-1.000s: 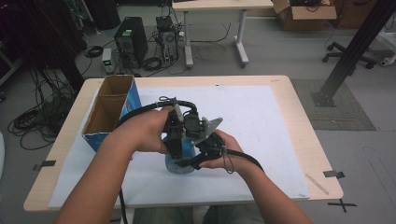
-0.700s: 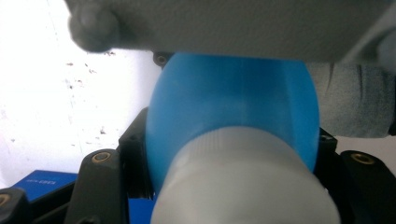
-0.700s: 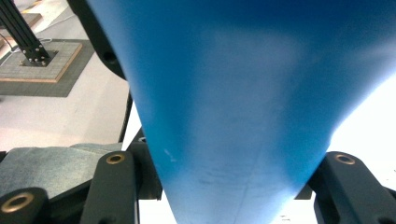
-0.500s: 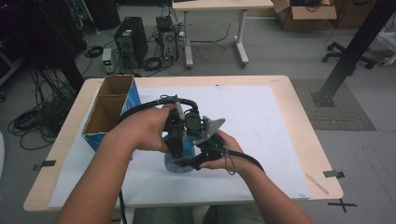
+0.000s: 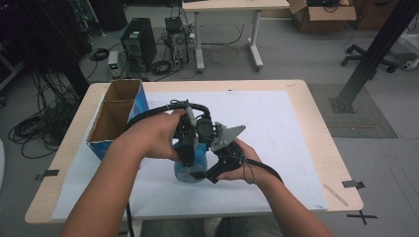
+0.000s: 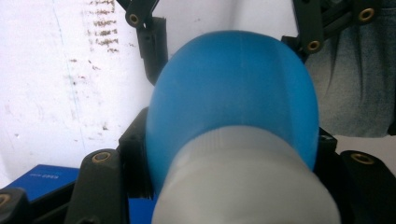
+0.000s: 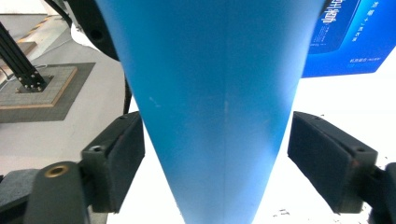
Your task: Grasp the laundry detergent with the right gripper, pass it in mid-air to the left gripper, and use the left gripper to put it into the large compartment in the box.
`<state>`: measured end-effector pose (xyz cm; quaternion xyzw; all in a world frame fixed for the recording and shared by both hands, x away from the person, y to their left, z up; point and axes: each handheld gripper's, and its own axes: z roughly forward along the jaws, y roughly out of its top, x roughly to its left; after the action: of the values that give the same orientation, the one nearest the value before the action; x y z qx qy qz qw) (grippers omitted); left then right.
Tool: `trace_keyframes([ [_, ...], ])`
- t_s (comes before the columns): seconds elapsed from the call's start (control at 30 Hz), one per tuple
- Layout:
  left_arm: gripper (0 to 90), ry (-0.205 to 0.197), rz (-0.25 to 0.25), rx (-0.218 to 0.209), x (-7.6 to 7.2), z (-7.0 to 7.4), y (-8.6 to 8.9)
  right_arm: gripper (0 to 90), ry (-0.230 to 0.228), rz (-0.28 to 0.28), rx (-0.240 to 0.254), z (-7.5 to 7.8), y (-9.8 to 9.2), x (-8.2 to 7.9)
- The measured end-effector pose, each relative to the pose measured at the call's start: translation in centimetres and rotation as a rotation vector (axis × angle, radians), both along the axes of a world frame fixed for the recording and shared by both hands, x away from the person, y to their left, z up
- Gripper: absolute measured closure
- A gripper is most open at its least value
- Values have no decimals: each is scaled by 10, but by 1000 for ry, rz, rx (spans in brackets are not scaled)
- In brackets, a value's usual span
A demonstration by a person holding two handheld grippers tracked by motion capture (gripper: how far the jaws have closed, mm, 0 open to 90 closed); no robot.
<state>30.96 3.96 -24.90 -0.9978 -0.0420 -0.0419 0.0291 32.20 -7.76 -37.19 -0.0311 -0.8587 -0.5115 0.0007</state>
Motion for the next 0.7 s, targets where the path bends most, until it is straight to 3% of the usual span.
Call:
trace_keyframes([
  [0.5,384,1,1,8,4,3,-3,18,49,-16,19,0,-7,1],
  [0.7,383,1,5,10,6,4,-5,12,43,-13,31,7,-16,0],
])
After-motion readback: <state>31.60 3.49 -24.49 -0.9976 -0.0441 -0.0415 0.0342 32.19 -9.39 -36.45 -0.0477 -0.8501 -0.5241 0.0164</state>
